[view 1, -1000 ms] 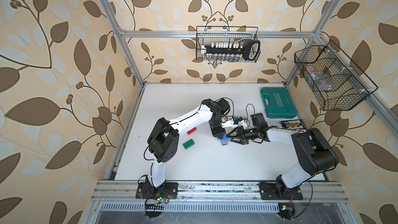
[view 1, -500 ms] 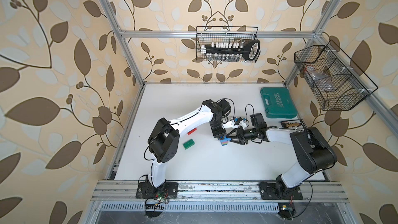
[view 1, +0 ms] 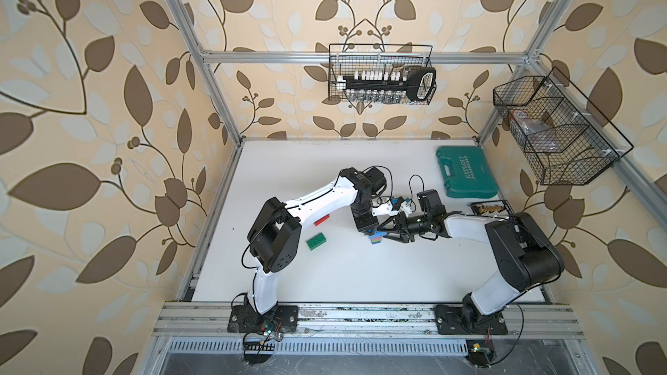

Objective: Assemble a spoon with lego
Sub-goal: Assemble the lego brick with the lego brick.

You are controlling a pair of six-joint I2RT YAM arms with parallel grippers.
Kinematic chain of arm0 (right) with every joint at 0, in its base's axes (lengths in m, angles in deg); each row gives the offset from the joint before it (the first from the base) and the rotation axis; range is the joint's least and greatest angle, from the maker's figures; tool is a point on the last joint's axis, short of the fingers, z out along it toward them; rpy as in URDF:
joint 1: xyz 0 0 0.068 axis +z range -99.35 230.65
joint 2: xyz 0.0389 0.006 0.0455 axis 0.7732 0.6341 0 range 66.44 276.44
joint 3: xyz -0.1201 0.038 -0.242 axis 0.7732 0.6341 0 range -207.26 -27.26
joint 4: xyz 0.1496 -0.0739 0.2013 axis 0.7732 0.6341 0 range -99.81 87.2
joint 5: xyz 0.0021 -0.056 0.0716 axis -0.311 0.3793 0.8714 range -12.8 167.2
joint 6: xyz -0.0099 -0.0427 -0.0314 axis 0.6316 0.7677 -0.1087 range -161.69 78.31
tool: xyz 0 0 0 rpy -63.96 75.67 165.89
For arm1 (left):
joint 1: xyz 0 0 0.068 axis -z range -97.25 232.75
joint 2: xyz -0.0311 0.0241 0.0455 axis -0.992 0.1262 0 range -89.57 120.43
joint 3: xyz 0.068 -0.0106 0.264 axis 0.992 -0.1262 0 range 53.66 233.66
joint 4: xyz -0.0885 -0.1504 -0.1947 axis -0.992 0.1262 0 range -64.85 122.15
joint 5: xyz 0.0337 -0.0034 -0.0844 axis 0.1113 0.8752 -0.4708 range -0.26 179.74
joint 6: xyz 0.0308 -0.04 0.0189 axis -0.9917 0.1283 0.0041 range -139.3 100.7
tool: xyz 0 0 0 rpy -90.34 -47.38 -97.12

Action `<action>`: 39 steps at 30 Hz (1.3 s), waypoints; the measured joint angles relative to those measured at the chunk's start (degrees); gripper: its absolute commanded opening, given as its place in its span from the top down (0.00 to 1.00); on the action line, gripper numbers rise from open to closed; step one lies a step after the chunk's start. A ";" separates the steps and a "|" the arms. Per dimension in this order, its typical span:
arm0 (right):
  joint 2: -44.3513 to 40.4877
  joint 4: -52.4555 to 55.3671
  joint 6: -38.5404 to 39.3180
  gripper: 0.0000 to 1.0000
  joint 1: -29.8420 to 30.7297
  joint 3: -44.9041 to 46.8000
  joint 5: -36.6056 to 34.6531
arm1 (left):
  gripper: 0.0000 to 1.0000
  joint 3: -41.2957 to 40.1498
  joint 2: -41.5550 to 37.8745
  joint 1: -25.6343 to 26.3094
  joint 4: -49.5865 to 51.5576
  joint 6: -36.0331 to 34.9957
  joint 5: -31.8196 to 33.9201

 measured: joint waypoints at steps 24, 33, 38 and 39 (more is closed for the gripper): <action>2.32 -5.16 -3.19 0.44 0.48 1.18 1.73 | 1.00 -0.92 0.00 0.02 -0.33 0.37 1.05; 2.32 -5.16 -3.30 0.45 0.48 1.20 1.77 | 1.00 -1.11 0.00 0.02 -0.72 0.39 1.14; 2.40 -5.18 -3.30 0.45 0.48 1.20 1.92 | 1.00 -1.11 0.00 0.02 -0.87 0.39 1.14; 2.43 -5.18 -3.30 0.45 0.48 1.20 1.97 | 1.00 -1.11 0.00 0.02 -0.87 0.39 1.14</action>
